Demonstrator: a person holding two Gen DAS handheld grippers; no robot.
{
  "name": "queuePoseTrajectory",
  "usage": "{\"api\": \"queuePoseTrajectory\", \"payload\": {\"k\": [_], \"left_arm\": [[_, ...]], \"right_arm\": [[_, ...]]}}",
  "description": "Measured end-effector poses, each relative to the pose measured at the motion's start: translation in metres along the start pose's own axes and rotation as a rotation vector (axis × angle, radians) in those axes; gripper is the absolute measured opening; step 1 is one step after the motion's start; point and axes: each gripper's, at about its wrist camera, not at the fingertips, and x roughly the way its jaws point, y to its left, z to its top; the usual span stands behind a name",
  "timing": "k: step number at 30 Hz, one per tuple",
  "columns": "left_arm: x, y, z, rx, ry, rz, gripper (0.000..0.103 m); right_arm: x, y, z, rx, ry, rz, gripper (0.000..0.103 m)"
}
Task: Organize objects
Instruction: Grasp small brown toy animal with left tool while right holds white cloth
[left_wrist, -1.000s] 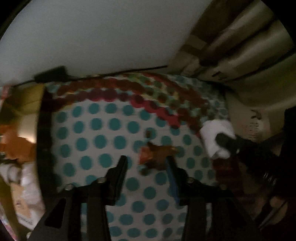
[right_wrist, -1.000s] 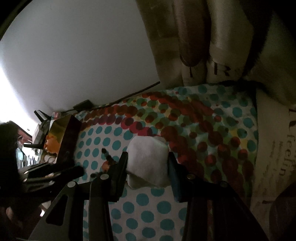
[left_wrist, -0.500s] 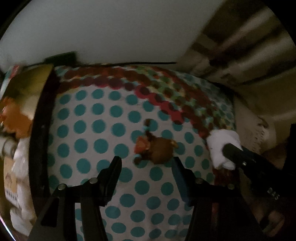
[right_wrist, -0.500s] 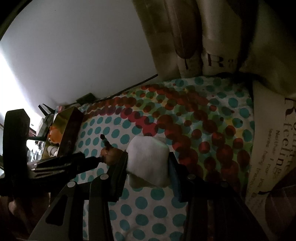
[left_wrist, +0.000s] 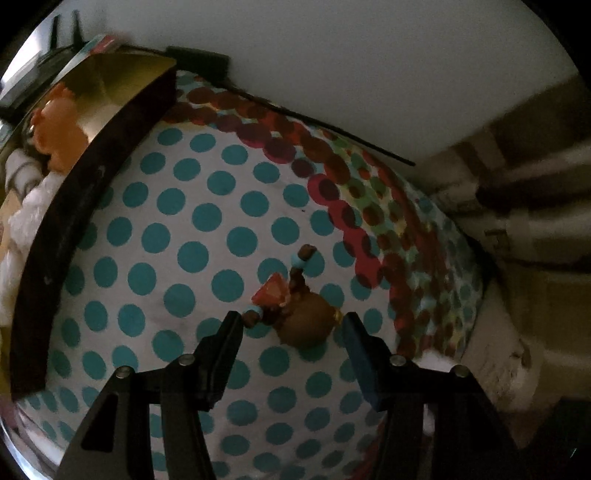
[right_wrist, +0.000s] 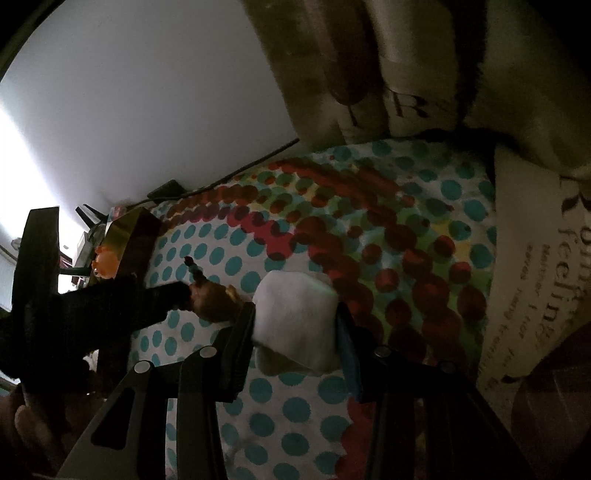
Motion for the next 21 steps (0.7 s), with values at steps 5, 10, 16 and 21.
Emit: {"api": "queuePoseTrajectory", "payload": {"k": [5, 10, 16, 21], "left_arm": [[0.012, -0.001, 0.001, -0.112, -0.006, 0.061, 0.058], [0.023, -0.006, 0.006, -0.179, -0.006, 0.105, 0.058], [0.030, -0.015, 0.006, -0.194, -0.014, 0.145, 0.058], [0.036, -0.013, 0.004, -0.247, -0.017, 0.191, 0.058]], "right_arm": [[-0.001, -0.011, -0.007, 0.024, 0.012, 0.006, 0.039], [-0.001, -0.017, -0.011, 0.029, 0.019, 0.015, 0.040], [-0.001, -0.020, -0.009, 0.030, 0.023, 0.021, 0.040], [0.000, -0.024, -0.007, 0.038, 0.027, 0.023, 0.041]]}}
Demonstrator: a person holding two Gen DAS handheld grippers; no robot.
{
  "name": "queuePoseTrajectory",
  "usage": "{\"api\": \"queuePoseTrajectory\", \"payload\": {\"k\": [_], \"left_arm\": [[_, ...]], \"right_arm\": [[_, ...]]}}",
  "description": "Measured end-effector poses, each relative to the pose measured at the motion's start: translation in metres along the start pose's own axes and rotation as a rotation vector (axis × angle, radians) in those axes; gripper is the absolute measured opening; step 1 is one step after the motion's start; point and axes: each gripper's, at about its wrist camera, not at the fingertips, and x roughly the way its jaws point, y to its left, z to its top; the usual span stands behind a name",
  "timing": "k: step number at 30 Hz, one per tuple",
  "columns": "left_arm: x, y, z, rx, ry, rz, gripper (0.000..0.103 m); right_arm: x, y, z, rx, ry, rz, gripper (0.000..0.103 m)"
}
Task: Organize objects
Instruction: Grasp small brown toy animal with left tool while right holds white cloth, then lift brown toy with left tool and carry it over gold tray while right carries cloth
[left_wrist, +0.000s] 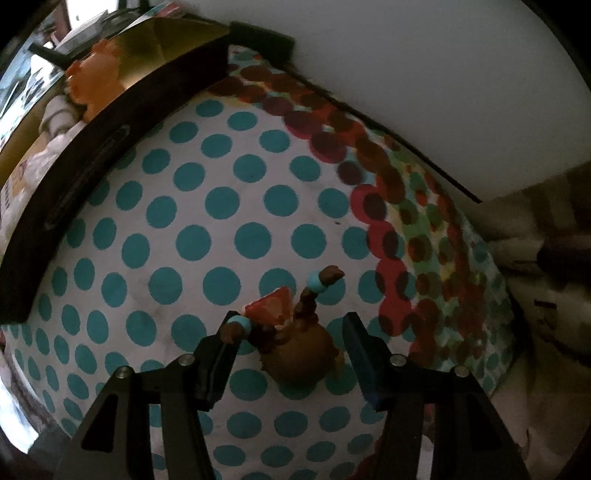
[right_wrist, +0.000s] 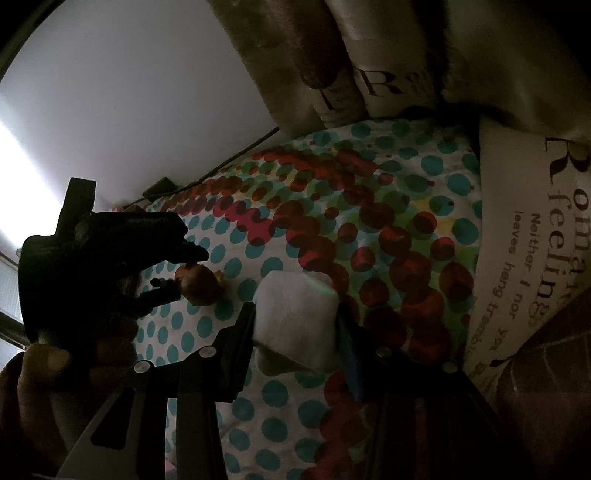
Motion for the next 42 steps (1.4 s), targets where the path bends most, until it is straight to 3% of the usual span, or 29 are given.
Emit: {"api": "queuePoseTrajectory", "payload": {"k": [11, 22, 27, 31, 42], "left_arm": [[0.013, -0.015, 0.000, 0.034, 0.007, 0.056, 0.053], [0.013, -0.024, 0.014, 0.155, 0.017, 0.070, 0.052], [0.011, -0.019, 0.018, 0.187, 0.025, 0.059, 0.052], [0.004, -0.014, 0.020, 0.223, 0.012, 0.032, 0.043], [-0.014, 0.017, 0.025, 0.311, 0.008, -0.026, 0.043]], "right_arm": [[0.006, -0.004, 0.004, 0.012, 0.011, 0.007, 0.043], [0.015, 0.004, 0.011, 0.011, 0.011, 0.016, 0.043], [0.018, 0.010, 0.011, 0.009, 0.012, 0.019, 0.043], [0.019, 0.015, 0.010, 0.004, 0.013, 0.020, 0.043], [0.020, 0.031, 0.006, -0.027, 0.004, 0.034, 0.042]]}}
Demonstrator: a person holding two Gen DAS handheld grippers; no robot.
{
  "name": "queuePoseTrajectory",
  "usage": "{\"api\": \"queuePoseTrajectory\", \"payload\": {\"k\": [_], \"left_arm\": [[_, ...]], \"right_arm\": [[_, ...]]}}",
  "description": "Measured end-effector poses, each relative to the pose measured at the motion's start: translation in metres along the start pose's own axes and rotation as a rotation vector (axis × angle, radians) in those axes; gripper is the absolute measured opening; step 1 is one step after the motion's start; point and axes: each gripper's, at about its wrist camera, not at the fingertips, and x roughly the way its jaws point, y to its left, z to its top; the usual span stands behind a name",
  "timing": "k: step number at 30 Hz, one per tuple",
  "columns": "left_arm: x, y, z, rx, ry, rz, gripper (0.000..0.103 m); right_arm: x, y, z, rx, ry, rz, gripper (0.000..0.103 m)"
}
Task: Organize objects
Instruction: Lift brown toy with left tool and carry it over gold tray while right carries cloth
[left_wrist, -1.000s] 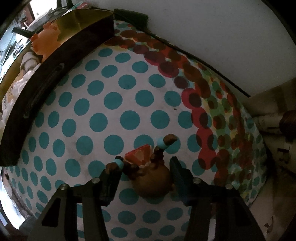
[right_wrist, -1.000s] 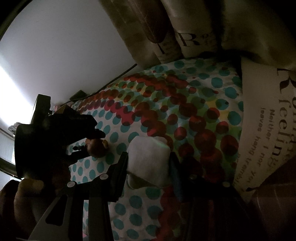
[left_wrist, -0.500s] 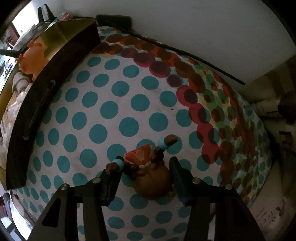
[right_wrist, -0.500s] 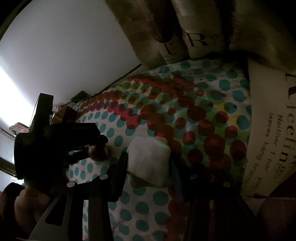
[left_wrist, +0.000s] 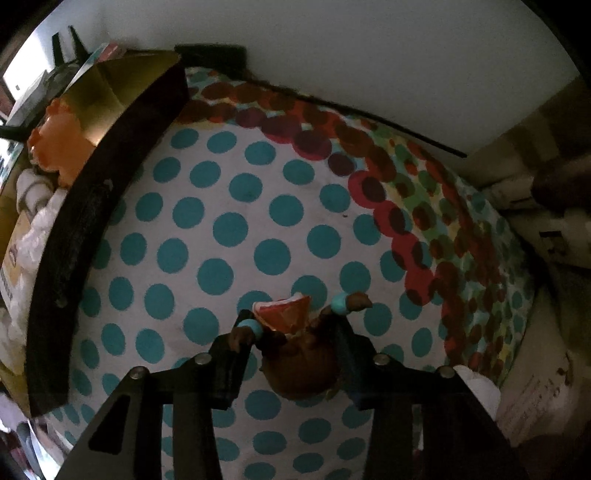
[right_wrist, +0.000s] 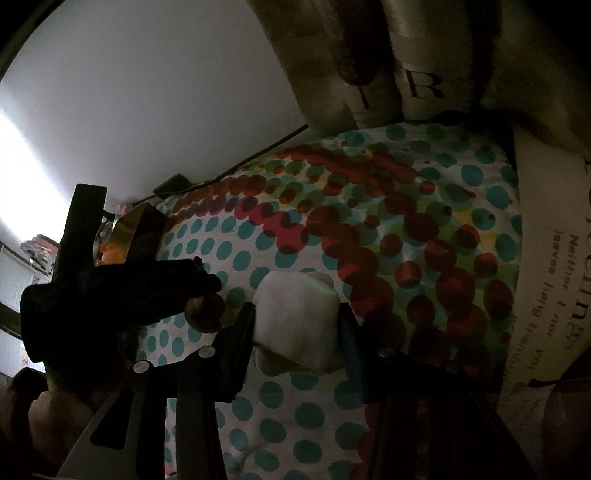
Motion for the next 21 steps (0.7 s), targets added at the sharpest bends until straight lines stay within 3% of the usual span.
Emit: {"api": "queuePoseTrajectory", "payload": {"k": [9, 21], "left_arm": [[-0.014, 0.021, -0.010, 0.089, 0.012, -0.061, 0.043], [-0.045, 0.020, -0.009, 0.242, -0.095, -0.126, 0.043]], "right_arm": [[0.001, 0.009, -0.001, -0.016, 0.003, 0.018, 0.042], [0.009, 0.017, 0.001, -0.032, 0.015, 0.040, 0.042]]}}
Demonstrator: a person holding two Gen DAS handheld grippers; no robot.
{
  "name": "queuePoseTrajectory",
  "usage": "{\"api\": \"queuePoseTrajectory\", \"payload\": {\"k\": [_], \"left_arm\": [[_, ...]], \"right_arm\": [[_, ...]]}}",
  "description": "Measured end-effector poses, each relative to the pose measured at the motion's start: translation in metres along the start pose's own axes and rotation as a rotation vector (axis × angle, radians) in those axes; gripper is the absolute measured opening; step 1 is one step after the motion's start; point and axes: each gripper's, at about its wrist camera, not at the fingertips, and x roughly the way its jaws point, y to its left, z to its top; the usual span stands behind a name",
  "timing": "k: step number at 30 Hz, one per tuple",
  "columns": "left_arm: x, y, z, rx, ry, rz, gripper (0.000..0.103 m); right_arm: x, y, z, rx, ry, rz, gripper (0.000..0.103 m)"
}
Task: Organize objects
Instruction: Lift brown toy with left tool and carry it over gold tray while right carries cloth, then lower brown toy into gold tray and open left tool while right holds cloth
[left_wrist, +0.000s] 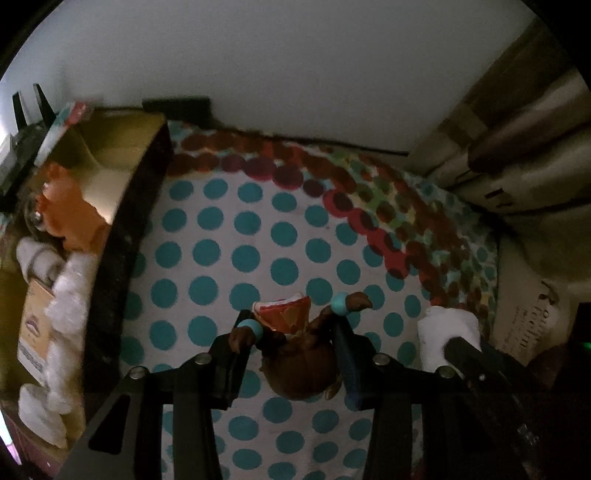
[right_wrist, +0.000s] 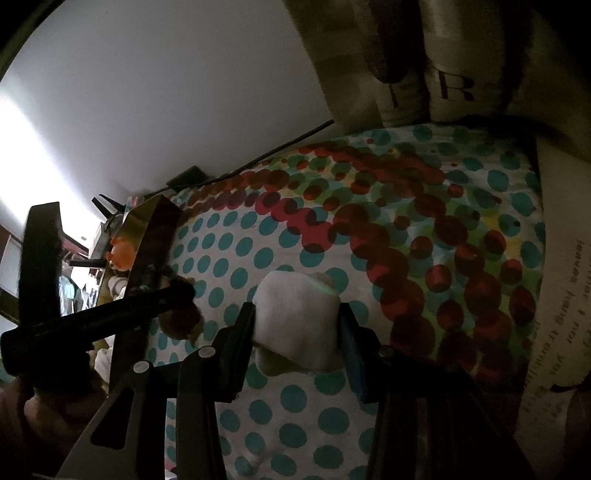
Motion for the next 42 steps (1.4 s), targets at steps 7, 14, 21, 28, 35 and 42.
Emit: {"api": "queuePoseTrajectory", "payload": {"k": [7, 14, 21, 28, 35, 42], "left_arm": [[-0.028, 0.021, 0.004, -0.013, -0.068, 0.061, 0.043], [-0.062, 0.051, 0.002, -0.035, -0.139, 0.133, 0.043], [-0.090, 0.099, -0.004, -0.066, -0.168, 0.198, 0.043], [-0.106, 0.144, -0.012, -0.093, -0.173, 0.229, 0.043], [-0.106, 0.175, -0.017, -0.106, -0.150, 0.219, 0.043], [-0.096, 0.195, -0.014, -0.102, -0.118, 0.199, 0.043]], "right_arm": [[0.008, 0.015, 0.003, -0.039, 0.008, 0.027, 0.042], [0.015, 0.052, 0.010, -0.117, 0.014, 0.060, 0.042], [0.021, 0.109, 0.015, -0.191, -0.003, 0.084, 0.042], [0.026, 0.169, 0.014, -0.275, -0.010, 0.106, 0.042], [0.033, 0.218, 0.014, -0.335, -0.019, 0.114, 0.042], [0.039, 0.245, 0.010, -0.352, -0.020, 0.103, 0.042]]}}
